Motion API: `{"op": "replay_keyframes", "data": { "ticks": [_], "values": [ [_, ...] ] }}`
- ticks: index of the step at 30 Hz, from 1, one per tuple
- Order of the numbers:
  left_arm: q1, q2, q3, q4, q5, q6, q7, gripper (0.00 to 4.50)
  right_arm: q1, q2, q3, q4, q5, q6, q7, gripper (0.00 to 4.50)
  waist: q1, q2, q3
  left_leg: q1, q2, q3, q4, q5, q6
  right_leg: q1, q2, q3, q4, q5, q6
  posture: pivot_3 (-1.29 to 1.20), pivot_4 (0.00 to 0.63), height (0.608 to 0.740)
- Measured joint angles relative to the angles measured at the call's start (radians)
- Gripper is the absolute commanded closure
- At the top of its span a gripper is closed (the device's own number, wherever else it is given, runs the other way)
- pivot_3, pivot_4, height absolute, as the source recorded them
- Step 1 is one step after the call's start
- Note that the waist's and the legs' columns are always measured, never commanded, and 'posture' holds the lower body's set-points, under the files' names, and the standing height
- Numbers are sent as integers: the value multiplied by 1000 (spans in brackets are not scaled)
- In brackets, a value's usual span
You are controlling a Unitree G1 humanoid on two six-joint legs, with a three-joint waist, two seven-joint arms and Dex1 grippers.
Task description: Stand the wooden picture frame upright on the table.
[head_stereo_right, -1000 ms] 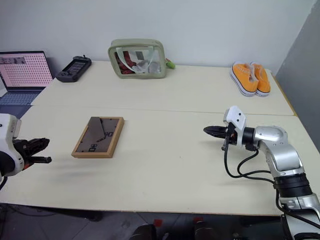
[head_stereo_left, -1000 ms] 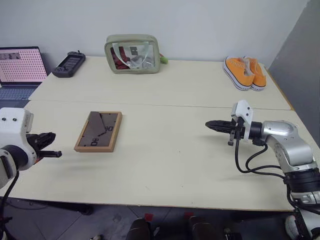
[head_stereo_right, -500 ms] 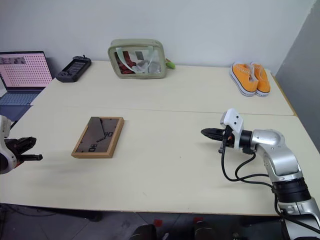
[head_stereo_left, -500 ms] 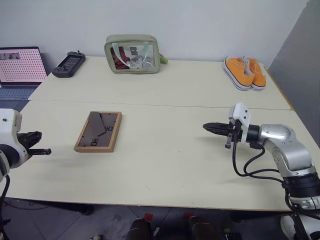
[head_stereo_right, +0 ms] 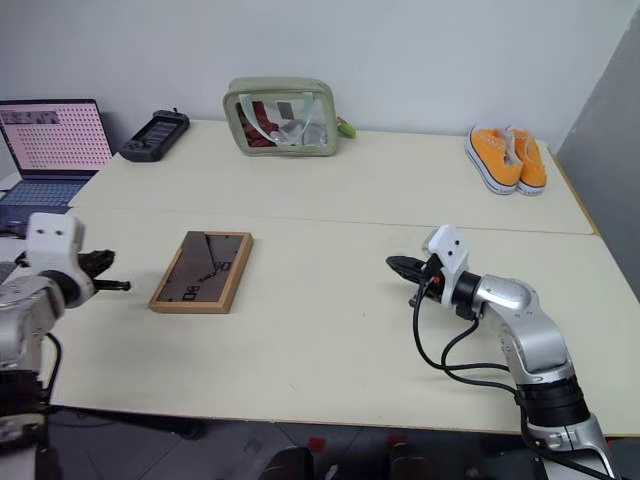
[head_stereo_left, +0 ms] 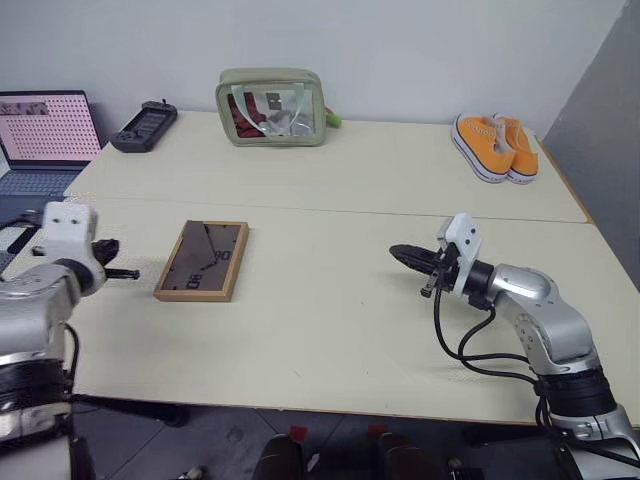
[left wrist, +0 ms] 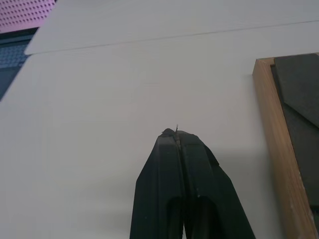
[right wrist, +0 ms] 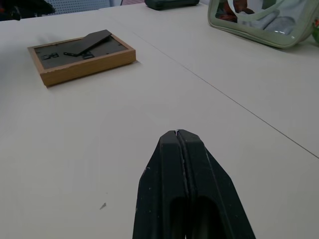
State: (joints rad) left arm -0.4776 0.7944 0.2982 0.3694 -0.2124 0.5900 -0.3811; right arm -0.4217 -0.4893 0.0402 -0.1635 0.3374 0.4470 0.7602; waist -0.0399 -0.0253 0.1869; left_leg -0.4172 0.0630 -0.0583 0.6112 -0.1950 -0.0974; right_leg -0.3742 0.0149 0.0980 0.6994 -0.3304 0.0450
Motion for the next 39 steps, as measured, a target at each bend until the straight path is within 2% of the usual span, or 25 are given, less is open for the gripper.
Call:
{"op": "replay_keyframes", "data": {
  "ticks": [6,10,15,21,39],
  "values": [
    [-105,-96,-89,218,66,-146,3,4500,15,-3,-24,-41,1,23,-42,4495,5,0,0,0,0,0,0,0,0,0,0,0,1,0,0,0,150,740],
    [-158,-148,-99,270,89,-189,23,4500,25,-4,-31,-66,6,41,-57,4495,14,1,-1,0,-2,-1,2,0,0,1,0,0,1,0,0,0,150,740],
    [-185,-250,-117,243,101,-198,27,4500,50,-3,-42,-73,8,51,-75,4495,41,2,-1,0,-4,-1,3,0,0,3,-2,-1,0,1,1,0,150,740],
    [-186,-370,-162,145,105,-155,26,4500,50,15,-42,-73,7,51,-94,4495,50,2,-1,0,-5,-3,4,0,0,5,-3,-1,-1,1,1,0,150,740],
    [-204,-548,-272,29,126,-55,18,4500,58,32,-42,-38,-7,13,-115,4495,50,2,-2,0,-5,-3,4,0,0,5,-3,-1,-1,1,1,0,150,740]
  ]
}}
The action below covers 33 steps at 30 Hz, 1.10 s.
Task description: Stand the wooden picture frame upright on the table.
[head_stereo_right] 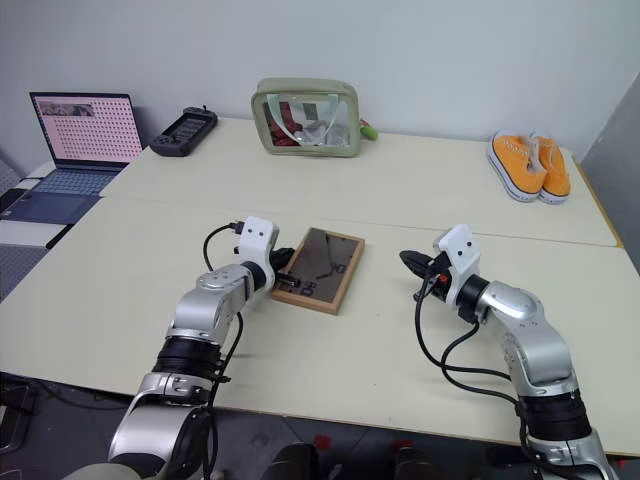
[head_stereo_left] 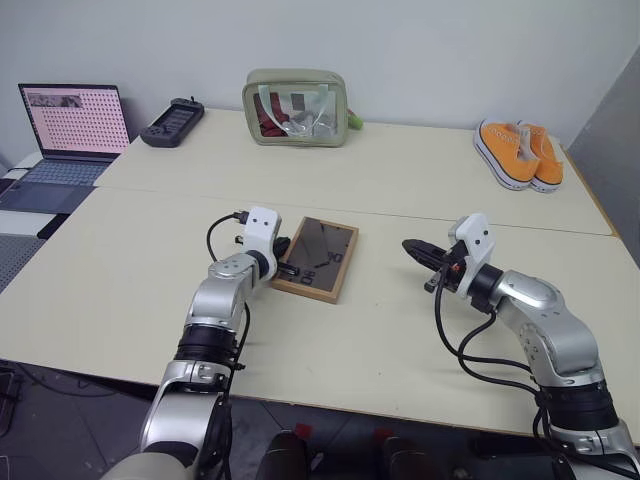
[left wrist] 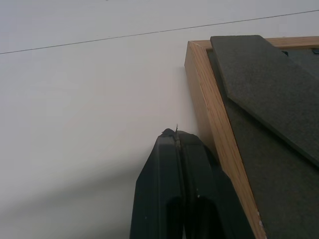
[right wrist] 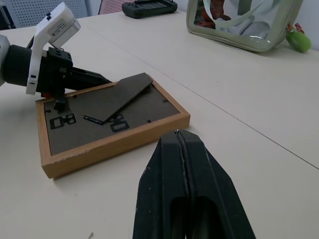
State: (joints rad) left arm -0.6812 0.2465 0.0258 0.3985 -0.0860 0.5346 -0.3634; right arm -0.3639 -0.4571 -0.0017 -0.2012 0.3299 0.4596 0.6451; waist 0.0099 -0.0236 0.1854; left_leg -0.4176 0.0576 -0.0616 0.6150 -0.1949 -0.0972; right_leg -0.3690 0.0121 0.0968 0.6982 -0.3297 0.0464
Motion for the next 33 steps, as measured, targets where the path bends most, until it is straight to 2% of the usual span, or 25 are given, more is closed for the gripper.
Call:
{"op": "replay_keyframes", "data": {
  "ticks": [6,12,16,22,25,28,33],
  "values": [
    [-21,-70,-5,0,11,29,18,4500,-1,0,0,31,-16,-25,-15,4495,0,0,0,0,0,-1,0,0,0,0,0,0,0,0,0,0,150,740],
    [-26,-132,-62,-50,10,115,24,4500,-6,2,27,121,-109,-105,-45,4495,-7,0,0,0,0,0,0,0,0,0,0,0,0,0,0,0,150,740],
    [11,-101,-84,-155,-5,208,-14,4500,-18,28,44,217,-171,-159,-86,4495,-25,0,0,0,2,0,-1,0,0,-1,1,1,0,0,0,0,150,740],
    [68,65,-97,-322,-31,335,-100,4500,-42,59,98,360,-282,-238,-154,4495,-54,0,0,1,4,0,-1,0,-1,-2,3,1,1,0,0,0,150,740],
    [95,115,-94,-374,-36,370,-121,4500,-49,97,106,402,-294,-251,-159,4495,-55,0,0,1,3,0,-1,0,-1,-1,3,1,1,0,0,0,150,740],
    [107,114,-93,-399,-52,399,-122,4500,-72,128,117,430,-305,-264,-163,4495,-52,0,0,0,3,0,-1,0,-1,-1,2,1,1,0,0,0,150,740],
    [103,47,-87,-408,-74,424,-88,4500,-123,177,123,480,-309,-281,-167,4495,-48,0,0,0,3,0,-1,0,0,-1,2,1,0,0,0,0,150,740]
  ]
}}
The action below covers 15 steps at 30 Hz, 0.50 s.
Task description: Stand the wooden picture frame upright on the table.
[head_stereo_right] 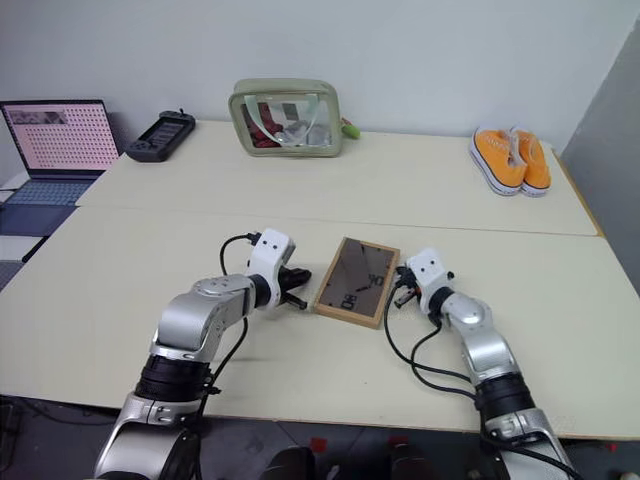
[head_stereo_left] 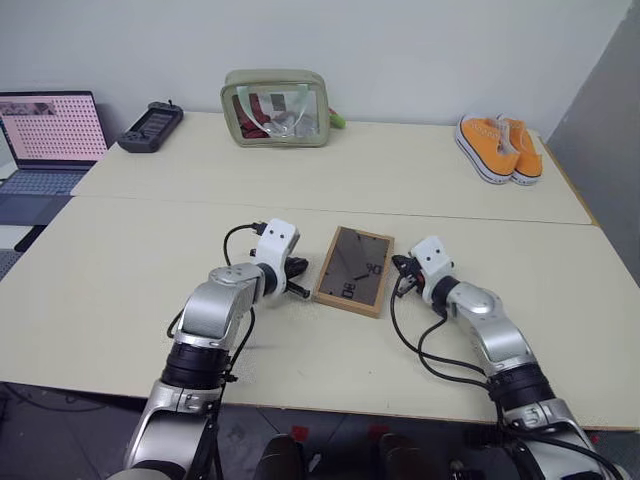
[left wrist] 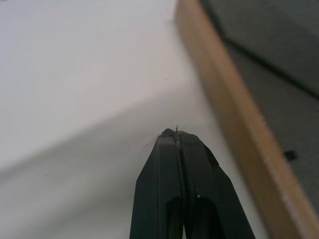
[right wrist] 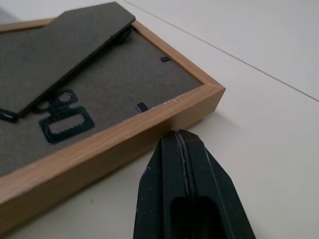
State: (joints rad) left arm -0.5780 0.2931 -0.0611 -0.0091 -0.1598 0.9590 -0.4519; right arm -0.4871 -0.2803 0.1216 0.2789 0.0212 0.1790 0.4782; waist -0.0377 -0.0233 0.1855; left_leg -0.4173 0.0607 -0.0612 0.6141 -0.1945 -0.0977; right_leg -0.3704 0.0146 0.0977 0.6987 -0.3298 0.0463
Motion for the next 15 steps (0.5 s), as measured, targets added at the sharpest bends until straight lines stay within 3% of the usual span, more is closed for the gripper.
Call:
{"op": "replay_keyframes", "data": {
  "ticks": [9,15],
  "values": [
    [-51,-80,-2,30,2,-2,49,4500,-28,4,-12,62,-9,-23,-18,4495,4,0,0,0,0,0,0,0,0,0,0,0,0,0,0,0,150,740],
    [-58,1,-8,27,-15,7,-2,4500,-23,-10,-12,49,-7,-24,-4,4495,1,0,0,0,0,0,0,0,0,-1,0,0,0,0,0,0,150,740]
  ]
}}
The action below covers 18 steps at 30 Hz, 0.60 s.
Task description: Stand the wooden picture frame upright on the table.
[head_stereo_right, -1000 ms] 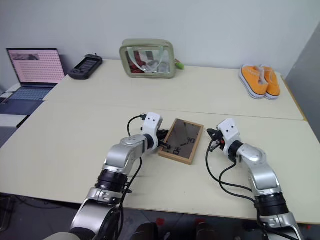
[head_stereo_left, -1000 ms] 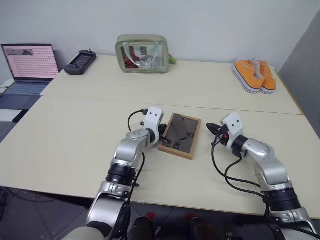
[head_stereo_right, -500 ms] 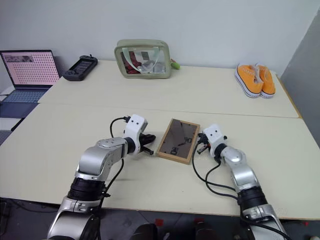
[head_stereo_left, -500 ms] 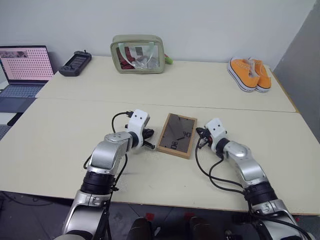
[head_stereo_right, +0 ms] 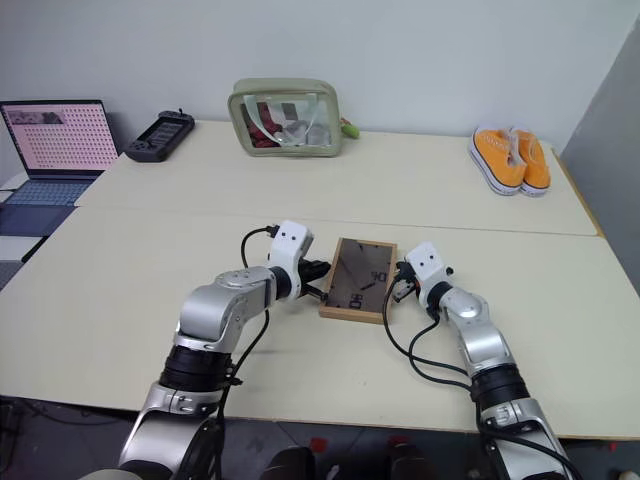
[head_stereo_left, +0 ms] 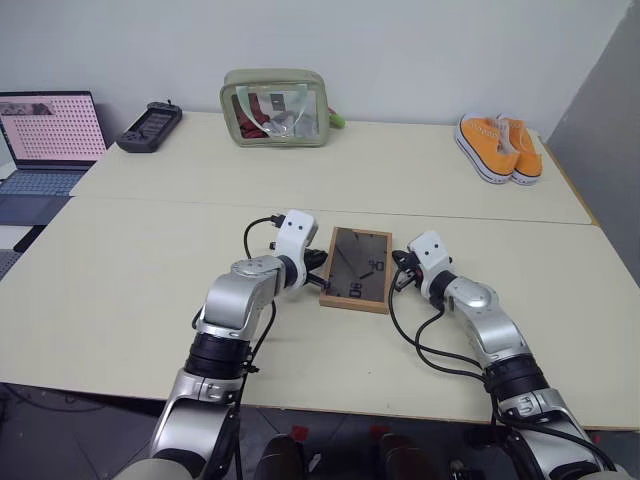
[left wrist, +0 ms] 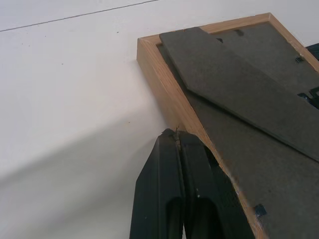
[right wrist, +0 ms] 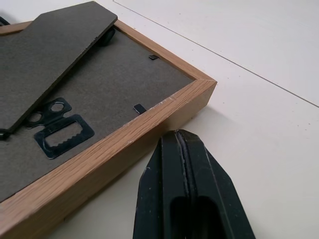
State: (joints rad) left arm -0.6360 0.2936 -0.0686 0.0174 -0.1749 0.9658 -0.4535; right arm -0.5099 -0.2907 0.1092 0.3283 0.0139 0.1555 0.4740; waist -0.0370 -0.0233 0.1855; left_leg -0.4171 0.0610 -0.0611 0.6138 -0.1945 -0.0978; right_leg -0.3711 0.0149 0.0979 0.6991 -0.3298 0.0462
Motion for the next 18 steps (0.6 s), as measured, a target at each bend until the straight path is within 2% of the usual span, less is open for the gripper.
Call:
{"op": "replay_keyframes", "data": {
  "ticks": [4,8,12,14,15,18],
  "values": [
    [38,158,48,-91,-122,142,-140,4500,39,-24,-3,-35,0,1,8,4495,-9,0,0,0,0,0,-1,0,0,-1,0,0,0,0,0,0,150,740],
    [29,255,93,-135,-226,283,-224,4500,64,-41,-6,-61,1,4,23,4495,-12,0,0,0,0,0,-1,0,0,0,0,0,0,0,0,0,150,740],
    [-41,248,180,-105,-326,474,-249,4500,86,-54,-9,-94,2,6,27,4495,-10,0,0,0,0,-1,-1,0,0,0,0,-1,0,0,0,0,150,740],
    [-104,226,249,-57,-363,558,-250,4112,105,-54,-8,-109,2,8,28,4500,-13,0,0,0,0,-1,-1,0,0,0,0,-1,0,0,0,0,150,740],
    [-128,217,280,-24,-378,586,-245,4071,111,-55,-9,-113,3,11,28,4500,-16,0,0,0,0,-1,-1,0,0,0,0,-1,0,0,0,0,150,740],
    [-153,208,329,65,-401,633,-227,3513,134,-59,-10,-147,7,26,27,4500,-21,0,0,0,0,-1,-1,0,0,-1,0,-1,0,0,0,0,150,740]
  ]
}}
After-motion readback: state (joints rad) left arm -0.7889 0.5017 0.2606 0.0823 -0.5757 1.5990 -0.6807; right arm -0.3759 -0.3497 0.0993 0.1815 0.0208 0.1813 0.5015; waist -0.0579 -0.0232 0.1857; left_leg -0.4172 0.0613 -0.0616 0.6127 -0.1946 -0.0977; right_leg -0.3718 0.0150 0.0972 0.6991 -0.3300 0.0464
